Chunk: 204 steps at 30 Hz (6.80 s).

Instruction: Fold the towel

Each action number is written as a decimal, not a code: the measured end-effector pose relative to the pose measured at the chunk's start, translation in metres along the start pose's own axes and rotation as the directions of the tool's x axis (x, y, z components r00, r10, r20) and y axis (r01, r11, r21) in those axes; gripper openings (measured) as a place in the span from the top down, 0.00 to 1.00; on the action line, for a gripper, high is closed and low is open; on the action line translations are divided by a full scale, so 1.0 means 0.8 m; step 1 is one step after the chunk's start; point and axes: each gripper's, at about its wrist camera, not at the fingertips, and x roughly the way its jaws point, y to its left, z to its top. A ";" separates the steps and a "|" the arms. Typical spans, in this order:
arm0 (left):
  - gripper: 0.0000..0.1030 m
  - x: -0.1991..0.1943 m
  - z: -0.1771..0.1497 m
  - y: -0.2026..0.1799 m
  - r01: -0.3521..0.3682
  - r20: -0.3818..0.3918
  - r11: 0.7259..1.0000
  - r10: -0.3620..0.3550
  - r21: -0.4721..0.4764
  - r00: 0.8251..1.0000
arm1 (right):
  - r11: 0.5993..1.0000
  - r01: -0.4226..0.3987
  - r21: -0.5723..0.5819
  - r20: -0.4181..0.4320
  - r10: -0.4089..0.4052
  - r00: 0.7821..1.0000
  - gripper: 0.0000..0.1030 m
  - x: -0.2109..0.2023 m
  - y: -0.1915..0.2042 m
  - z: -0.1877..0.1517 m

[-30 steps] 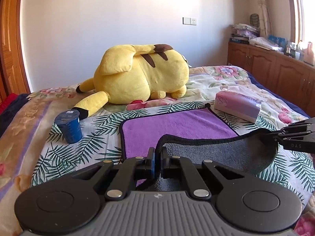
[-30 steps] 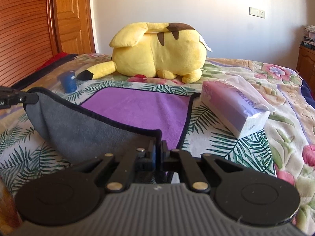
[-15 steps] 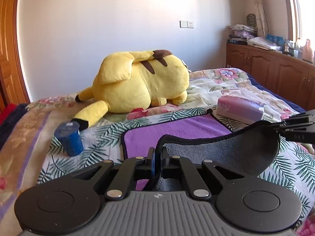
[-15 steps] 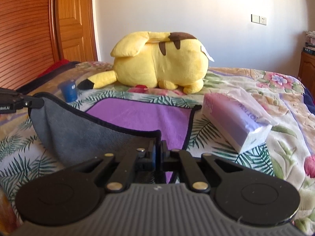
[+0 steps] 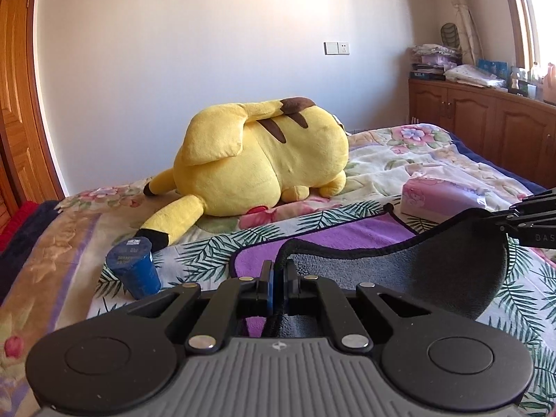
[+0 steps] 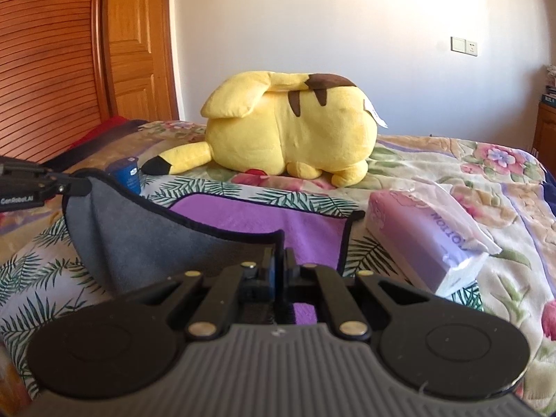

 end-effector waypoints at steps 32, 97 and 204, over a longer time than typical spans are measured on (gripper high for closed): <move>1.00 0.067 0.027 0.018 -0.041 0.039 0.999 0.040 0.008 0.998 | 0.999 0.035 -0.041 0.066 -0.032 0.997 0.96 0.047 -0.021 0.041; 0.49 0.139 0.004 -0.005 -0.107 -0.148 0.994 0.105 -0.001 0.983 | 0.999 0.033 -0.015 -0.060 -0.034 0.998 0.50 0.098 -0.052 0.021; 0.16 -0.271 -0.088 -0.133 -0.051 -0.107 0.990 0.037 -0.133 0.994 | 0.991 0.088 0.100 0.012 -0.090 0.996 0.00 -0.248 0.115 -0.059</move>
